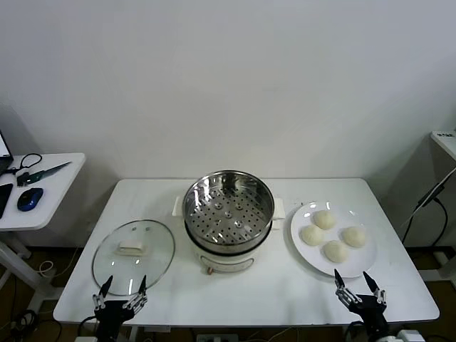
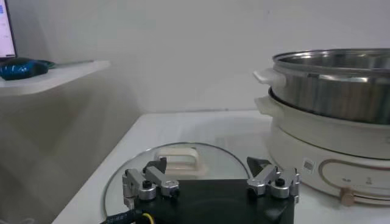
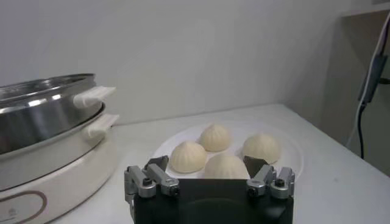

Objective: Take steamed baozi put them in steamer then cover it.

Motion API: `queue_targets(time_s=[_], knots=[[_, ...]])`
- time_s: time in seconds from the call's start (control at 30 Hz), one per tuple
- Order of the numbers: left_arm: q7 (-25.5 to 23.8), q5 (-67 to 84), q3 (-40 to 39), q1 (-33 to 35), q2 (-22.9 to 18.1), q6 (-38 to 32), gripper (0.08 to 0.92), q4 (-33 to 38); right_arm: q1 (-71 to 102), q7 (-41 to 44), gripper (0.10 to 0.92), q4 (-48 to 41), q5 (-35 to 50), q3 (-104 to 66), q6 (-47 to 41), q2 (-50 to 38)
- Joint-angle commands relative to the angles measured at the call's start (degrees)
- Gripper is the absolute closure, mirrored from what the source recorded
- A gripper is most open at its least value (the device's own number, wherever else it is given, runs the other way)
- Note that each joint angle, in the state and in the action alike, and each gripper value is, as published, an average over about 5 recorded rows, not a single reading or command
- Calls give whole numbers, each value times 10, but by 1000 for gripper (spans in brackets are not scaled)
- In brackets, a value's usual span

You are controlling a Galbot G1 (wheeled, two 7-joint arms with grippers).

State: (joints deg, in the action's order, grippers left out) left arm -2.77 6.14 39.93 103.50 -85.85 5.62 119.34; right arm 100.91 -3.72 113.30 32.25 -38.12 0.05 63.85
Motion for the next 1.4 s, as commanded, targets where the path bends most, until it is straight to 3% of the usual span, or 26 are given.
queue_targets(time_s=[0.03,0.17,0.27,0.43,0.6,0.77,0.9,1.17,1.4], knots=[[0,0,1,1,1,0,177,1,-61,7,203,-1,-22,-35,-71,-25],[0,2,0,-1,3,-1,177,2,-176,14,203,-40,-37,-47,-146,-99],[1,4,-2,-2,3,-3,177,4,-299,69,203,-115,-71,-7,-182,-191],[1,5,-8,-2,3,-5,177,10,-528,244,203,-264,-194,197,-163,-351],[1,5,-10,-1,2,-6,177,13,-845,474,203,-387,-290,527,-53,-422],[1,4,-10,3,3,-9,177,15,-1149,667,203,-503,-353,847,80,-393],[1,3,-12,3,2,-10,177,12,-1287,740,203,-581,-355,999,108,-337],[0,-1,-18,0,0,-10,177,8,-1291,721,203,-639,-265,1071,55,-227],[0,-1,-17,-3,-2,-9,177,2,-1195,695,203,-692,-280,1025,16,-151]])
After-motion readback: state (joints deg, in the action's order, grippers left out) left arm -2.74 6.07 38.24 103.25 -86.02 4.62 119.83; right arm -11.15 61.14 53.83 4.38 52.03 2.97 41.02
